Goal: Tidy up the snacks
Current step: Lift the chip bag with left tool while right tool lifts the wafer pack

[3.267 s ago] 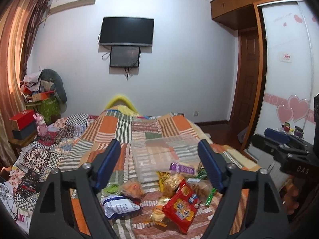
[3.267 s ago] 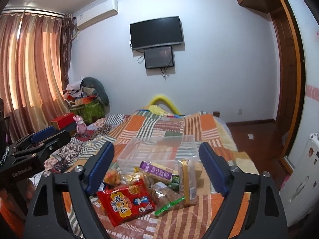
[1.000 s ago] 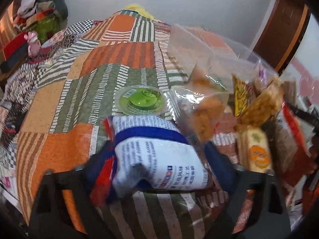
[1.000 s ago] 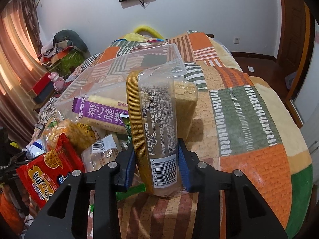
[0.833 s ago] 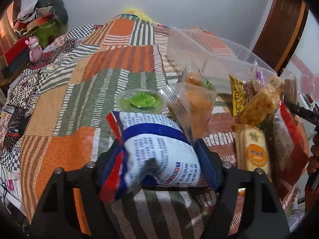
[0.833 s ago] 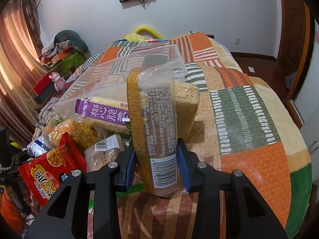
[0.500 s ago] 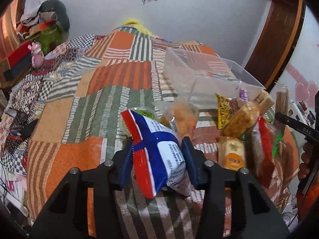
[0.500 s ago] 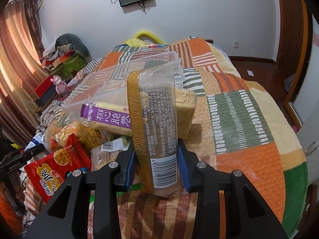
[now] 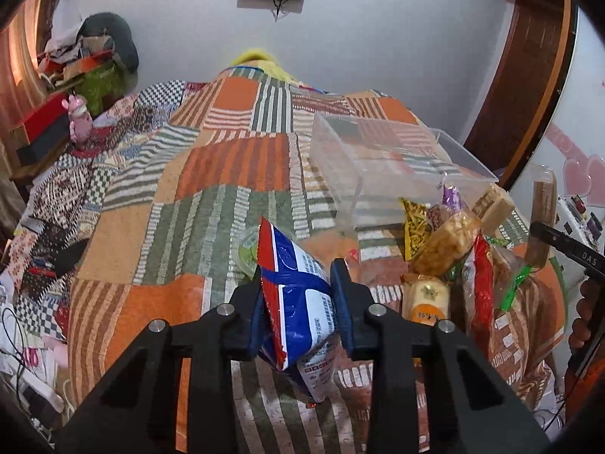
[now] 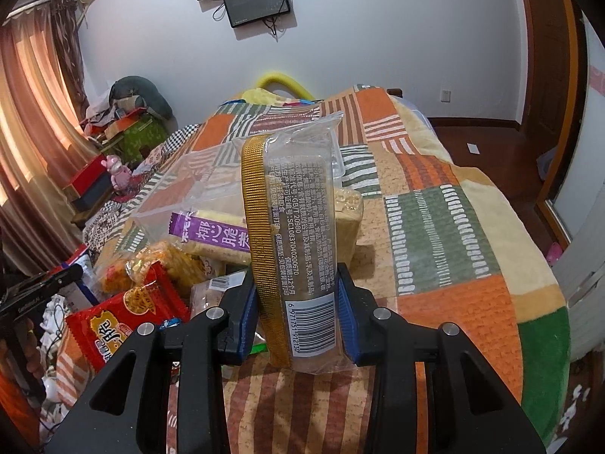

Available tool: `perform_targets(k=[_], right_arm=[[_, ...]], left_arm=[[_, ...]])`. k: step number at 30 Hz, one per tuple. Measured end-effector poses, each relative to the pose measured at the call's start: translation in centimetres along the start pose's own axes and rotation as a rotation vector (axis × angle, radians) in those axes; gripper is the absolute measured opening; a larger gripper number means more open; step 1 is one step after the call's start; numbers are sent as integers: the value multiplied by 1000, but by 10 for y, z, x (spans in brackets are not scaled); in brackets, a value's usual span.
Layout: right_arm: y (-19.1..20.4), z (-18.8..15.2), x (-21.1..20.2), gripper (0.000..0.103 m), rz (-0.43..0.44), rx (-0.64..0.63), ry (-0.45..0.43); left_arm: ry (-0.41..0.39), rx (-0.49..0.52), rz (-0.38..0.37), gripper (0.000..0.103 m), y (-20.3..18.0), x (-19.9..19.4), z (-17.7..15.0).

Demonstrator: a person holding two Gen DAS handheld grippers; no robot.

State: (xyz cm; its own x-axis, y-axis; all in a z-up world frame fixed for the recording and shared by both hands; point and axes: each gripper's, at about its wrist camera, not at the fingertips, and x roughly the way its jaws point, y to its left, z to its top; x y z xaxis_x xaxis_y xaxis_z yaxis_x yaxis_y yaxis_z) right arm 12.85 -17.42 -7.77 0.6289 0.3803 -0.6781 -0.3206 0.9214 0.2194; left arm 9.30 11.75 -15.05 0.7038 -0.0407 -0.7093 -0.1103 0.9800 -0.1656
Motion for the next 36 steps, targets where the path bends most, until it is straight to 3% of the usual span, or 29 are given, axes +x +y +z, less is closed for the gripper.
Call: perform_targets(k=[5, 13, 14, 15, 23, 25, 28, 30, 33, 36], right_arm=[[0, -3, -1, 34, -1, -4, 3], [0, 1, -6, 34, -3, -5, -14], [1, 2, -8, 34, -3, -7, -18], [1, 4, -9, 34, -2, -10, -24], [3, 17, -17, 34, 9, -23, -71], [4, 18, -17, 34, 14, -21, -74], [4, 16, -15, 34, 15, -23, -70], [4, 15, -13, 34, 16, -21, -58], [4, 14, -10, 34, 12, -19, -46], [4, 13, -7, 34, 2, -19, -37]], left_arm=[[9, 19, 5, 33, -1, 5, -8], [-32, 25, 25, 21, -5, -11, -2], [-36, 27, 27, 19, -5, -13, 0], [-41, 28, 28, 0, -6, -15, 2], [-75, 61, 35, 0, -9, -27, 21], [-60, 85, 44, 3, -13, -26, 20], [-39, 94, 63, 36, -10, -22, 12], [-28, 92, 86, 68, -7, -19, 5], [6, 96, 76, 77, -1, -10, -7], [59, 84, 73, 79, 6, 8, -14]])
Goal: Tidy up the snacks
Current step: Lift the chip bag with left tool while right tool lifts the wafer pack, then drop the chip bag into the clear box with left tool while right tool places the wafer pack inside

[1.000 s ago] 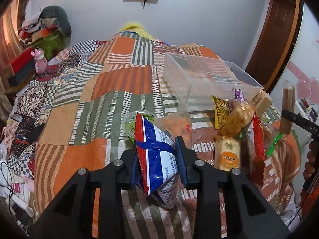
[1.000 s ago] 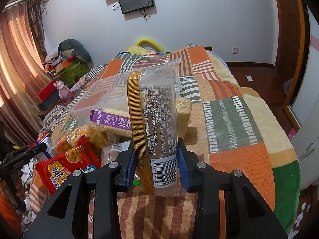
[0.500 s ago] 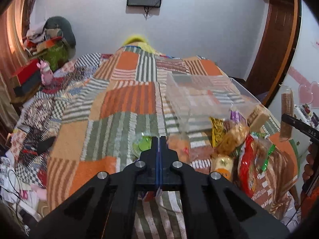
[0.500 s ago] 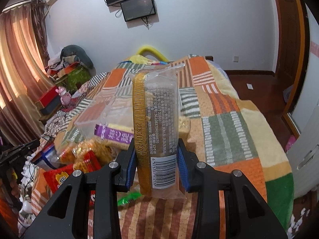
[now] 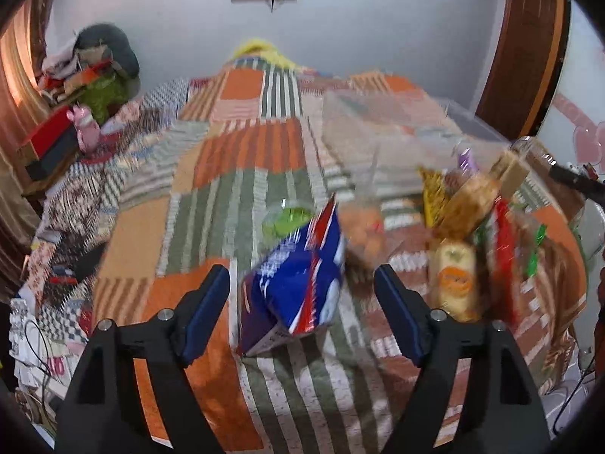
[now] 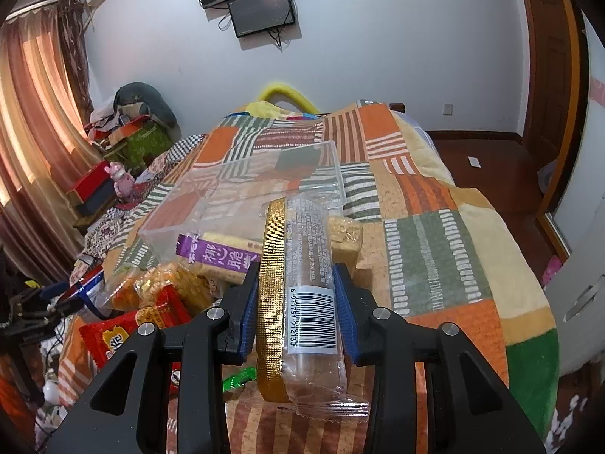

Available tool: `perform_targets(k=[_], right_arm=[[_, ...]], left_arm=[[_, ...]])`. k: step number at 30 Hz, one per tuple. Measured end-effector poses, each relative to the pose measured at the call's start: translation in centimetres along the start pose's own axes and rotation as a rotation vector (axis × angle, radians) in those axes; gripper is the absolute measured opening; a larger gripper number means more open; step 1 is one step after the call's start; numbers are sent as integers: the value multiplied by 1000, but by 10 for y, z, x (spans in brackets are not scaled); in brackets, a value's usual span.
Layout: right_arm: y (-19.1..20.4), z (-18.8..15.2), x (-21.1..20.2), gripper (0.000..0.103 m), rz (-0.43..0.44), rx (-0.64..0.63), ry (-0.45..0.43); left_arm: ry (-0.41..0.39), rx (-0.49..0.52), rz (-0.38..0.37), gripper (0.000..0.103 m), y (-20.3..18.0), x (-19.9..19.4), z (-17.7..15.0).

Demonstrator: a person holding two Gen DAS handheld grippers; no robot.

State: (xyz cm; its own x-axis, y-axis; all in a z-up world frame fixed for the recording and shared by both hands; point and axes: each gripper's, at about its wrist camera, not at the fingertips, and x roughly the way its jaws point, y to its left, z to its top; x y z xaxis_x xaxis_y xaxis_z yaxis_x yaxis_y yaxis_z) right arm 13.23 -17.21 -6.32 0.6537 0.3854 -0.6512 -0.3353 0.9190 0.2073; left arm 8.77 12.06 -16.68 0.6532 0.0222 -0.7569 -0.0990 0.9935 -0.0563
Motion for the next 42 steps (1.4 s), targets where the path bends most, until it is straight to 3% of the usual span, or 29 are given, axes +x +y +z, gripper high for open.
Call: perform_targets(k=[3, 4, 5, 11, 19, 25, 32, 42], right_arm=[[1, 0, 2, 33, -10, -4, 7], [2, 0, 1, 33, -13, -5, 7], [1, 0, 1, 33, -16, -7, 4], [2, 6, -4, 33, -23, -16, -13], [5, 15, -4, 33, -7, -25, -39], [9, 28, -7, 33, 14, -32, -79], [14, 46, -5, 33, 22, -49, -118], [14, 66, 22, 33, 20, -43, -121]], left_arm=[[27, -12, 4, 78, 3, 18, -5], [26, -16, 0, 75, 3, 22, -7], [24, -14, 2, 66, 3, 26, -7], [-7, -2, 19, 53, 2, 20, -7], [-112, 2, 7, 52, -3, -21, 15], [-202, 11, -41, 52, -20, -38, 52], [-230, 17, -104, 52, -44, -21, 92], [-206, 10, -155, 52, -65, 22, 140]])
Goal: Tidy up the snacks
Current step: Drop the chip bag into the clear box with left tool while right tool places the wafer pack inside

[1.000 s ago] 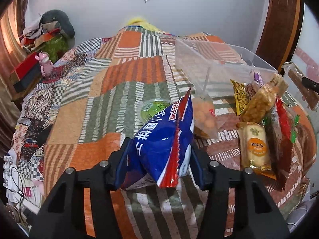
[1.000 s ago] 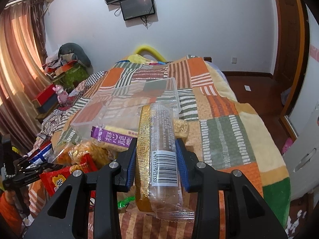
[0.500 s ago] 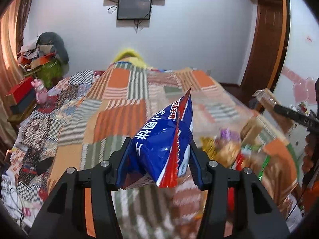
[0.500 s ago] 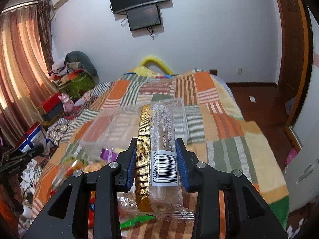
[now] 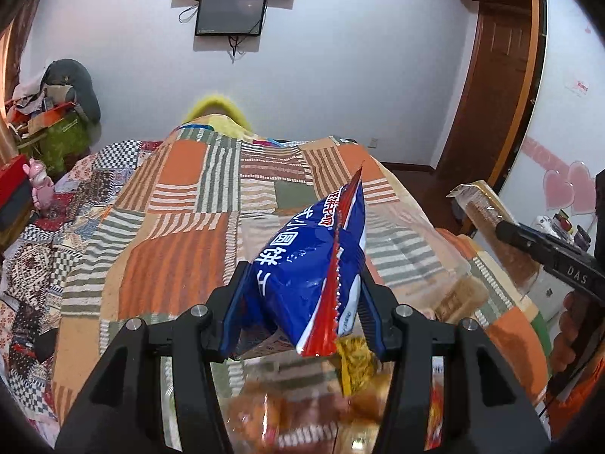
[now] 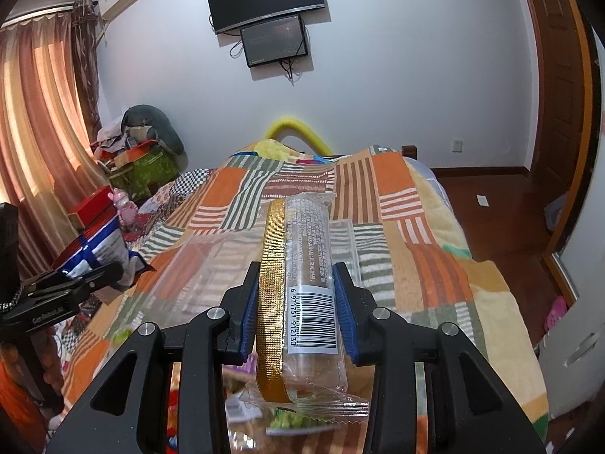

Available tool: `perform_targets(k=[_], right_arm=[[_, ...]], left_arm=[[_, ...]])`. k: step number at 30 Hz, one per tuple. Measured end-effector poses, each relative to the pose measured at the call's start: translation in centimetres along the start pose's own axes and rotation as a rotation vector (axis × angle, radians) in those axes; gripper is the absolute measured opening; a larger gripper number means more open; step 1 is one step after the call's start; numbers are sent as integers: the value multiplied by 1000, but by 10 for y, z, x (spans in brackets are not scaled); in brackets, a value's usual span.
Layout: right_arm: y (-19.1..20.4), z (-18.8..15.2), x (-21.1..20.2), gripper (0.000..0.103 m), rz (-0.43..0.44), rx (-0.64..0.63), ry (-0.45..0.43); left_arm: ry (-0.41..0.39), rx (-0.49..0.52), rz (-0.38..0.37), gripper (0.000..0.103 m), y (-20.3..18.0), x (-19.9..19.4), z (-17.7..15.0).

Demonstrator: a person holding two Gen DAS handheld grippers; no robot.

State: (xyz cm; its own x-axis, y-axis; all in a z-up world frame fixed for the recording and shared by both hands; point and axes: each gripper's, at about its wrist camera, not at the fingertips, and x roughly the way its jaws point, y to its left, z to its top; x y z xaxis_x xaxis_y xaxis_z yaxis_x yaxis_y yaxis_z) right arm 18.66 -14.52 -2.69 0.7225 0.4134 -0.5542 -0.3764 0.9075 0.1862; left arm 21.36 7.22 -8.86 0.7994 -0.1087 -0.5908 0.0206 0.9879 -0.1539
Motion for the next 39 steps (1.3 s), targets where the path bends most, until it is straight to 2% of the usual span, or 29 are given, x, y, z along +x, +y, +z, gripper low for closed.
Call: perform_targets(k=[8, 19, 21, 24, 27, 36, 39], right_arm=[[2, 14, 35, 33, 15, -6, 33], [-2, 12, 76, 33, 15, 18, 131], [-3, 10, 79, 34, 9, 17, 149], [-4, 7, 81, 36, 12, 10, 176], [-4, 8, 73, 36, 5, -5, 158], [-10, 10, 38, 36, 2, -24, 122], [-10, 5, 26, 40, -6, -31, 119]], left_arm=[[41, -7, -3, 52, -6, 45, 19], [141, -2, -11, 53, -20, 95, 19], [151, -2, 0, 56, -21, 100, 18], [145, 5, -3, 64, -22, 98, 18], [123, 24, -6, 69, -25, 88, 19], [79, 25, -14, 70, -19, 41, 21], [74, 12, -12, 71, -9, 24, 17]])
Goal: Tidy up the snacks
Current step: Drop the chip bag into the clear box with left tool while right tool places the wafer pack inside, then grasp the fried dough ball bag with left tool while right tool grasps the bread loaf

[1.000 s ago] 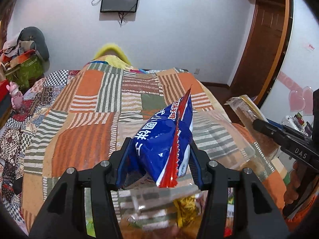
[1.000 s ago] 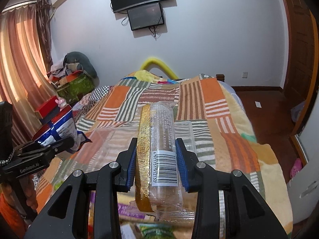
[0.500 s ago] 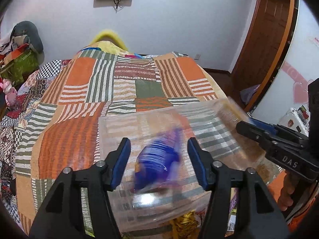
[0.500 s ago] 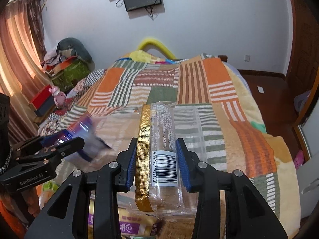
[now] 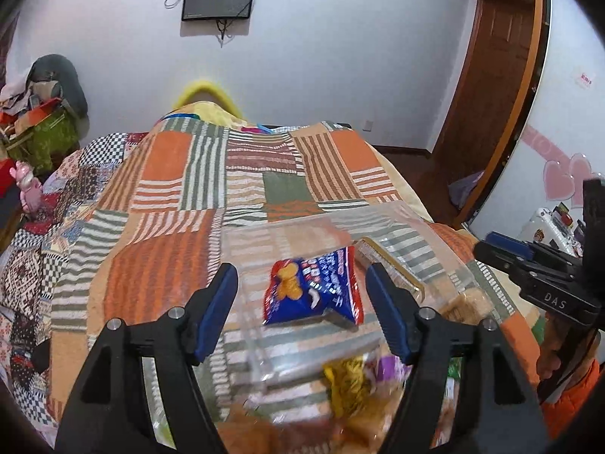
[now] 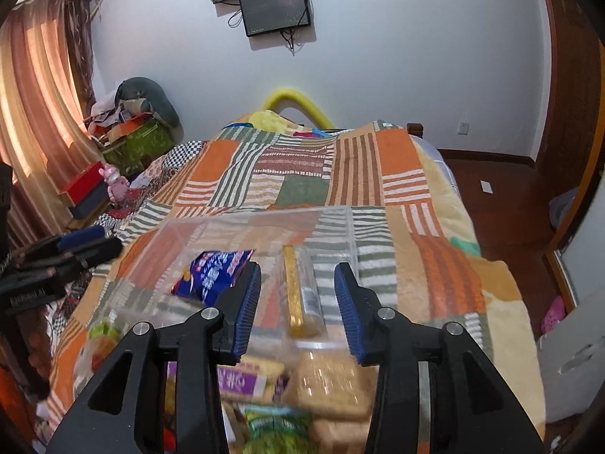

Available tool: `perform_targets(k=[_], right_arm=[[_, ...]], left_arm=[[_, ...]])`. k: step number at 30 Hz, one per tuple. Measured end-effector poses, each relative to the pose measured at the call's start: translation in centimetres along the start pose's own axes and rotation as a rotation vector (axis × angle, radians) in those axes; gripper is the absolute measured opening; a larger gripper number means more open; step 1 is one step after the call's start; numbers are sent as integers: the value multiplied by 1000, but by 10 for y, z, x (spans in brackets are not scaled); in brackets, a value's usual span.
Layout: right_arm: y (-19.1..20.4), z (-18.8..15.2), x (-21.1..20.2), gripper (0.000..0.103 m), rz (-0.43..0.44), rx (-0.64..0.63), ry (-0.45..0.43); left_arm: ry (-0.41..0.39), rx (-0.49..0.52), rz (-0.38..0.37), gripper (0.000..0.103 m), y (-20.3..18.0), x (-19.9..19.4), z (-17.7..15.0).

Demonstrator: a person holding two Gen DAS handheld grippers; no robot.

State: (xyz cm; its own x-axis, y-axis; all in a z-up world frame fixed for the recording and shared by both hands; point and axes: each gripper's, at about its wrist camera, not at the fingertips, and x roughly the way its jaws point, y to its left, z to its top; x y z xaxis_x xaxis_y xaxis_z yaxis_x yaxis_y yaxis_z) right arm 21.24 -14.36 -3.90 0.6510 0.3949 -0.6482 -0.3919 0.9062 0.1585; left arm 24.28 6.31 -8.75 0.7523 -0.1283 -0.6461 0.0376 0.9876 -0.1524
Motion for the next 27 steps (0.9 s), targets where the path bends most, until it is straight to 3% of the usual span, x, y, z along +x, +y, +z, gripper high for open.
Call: perform_targets(k=[6, 13, 20, 27], right_arm=[[-2, -17, -17, 51, -22, 3, -2], [-7, -38, -23, 60, -52, 10, 25], [-14, -65, -16, 61, -77, 37, 91], [-17, -73, -7, 64, -83, 62, 131]], left_arm=[[19, -18, 53, 72, 28, -26, -24], [105, -34, 82, 72, 53, -32, -66], [159, -53, 46, 79, 54, -26, -98], [233, -60, 32, 79, 48, -2, -123]])
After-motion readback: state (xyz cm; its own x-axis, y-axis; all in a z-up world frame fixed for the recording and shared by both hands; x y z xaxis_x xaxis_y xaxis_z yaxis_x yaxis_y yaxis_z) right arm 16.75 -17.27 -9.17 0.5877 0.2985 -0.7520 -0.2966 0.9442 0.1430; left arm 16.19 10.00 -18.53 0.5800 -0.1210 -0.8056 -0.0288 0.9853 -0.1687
